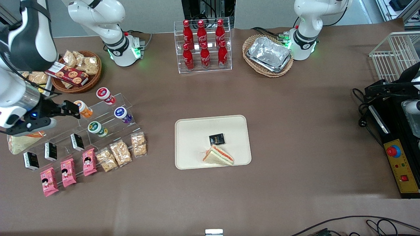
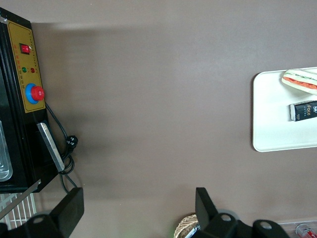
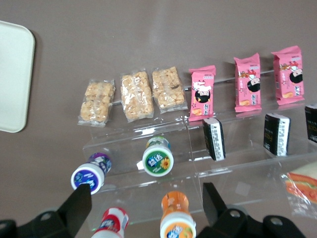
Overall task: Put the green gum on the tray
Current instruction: 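Move the right gripper down over the green-labelled gum tub on the rack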
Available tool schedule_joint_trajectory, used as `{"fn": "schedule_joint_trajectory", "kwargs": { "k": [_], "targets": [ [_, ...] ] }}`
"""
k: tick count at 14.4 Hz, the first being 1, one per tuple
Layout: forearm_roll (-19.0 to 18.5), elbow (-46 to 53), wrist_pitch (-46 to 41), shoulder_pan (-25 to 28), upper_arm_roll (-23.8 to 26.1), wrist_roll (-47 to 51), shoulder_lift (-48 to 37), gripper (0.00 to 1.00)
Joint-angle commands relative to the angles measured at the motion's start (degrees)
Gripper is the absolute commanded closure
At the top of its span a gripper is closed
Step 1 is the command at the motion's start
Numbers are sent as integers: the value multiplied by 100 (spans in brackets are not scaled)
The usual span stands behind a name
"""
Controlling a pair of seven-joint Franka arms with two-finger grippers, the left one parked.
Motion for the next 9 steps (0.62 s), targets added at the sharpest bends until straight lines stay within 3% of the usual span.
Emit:
{"fn": "schedule_joint_trajectory", "kwargs": {
  "k": [1,9],
  "targets": [
    [-95,-775,808,-39,-24,-478,-140,0],
    [-77,-2244,2654,-136,-42,-1086,-140,0]
  ]
}}
